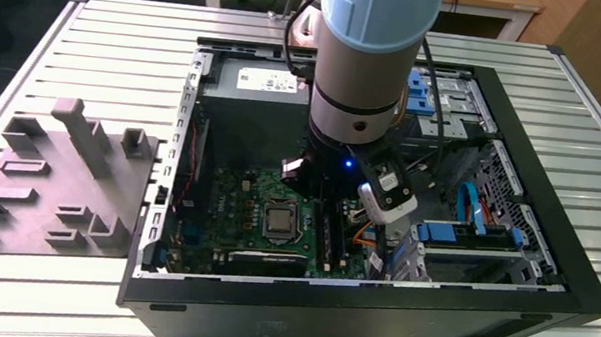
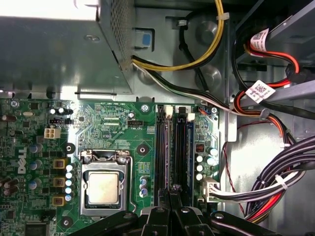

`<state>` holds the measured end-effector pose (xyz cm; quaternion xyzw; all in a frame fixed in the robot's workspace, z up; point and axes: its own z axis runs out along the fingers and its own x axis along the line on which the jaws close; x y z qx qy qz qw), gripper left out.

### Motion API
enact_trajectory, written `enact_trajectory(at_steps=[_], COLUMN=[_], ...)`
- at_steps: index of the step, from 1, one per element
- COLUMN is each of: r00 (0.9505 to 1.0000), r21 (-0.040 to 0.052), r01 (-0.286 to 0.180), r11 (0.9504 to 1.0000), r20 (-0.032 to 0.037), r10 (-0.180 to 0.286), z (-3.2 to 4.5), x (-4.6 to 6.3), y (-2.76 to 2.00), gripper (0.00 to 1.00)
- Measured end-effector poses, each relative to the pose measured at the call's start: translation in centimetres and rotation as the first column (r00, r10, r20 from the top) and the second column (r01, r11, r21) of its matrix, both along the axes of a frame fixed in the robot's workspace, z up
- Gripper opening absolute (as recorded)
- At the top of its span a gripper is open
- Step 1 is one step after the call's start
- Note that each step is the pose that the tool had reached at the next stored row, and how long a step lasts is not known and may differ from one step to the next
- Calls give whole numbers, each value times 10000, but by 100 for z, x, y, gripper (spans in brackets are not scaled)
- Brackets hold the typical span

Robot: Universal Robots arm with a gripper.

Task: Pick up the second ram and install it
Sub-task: 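Insert the second ram into the second slot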

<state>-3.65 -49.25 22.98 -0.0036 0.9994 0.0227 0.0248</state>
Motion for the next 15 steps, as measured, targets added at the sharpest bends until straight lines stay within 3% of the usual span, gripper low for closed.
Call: enact_trajectory(at_steps=[15], r00=[9998], r21=[7], r01=[221], r11=[9998], r20=[1], r10=[-221], z=[-10], x=[1], y=[0], gripper=[11])
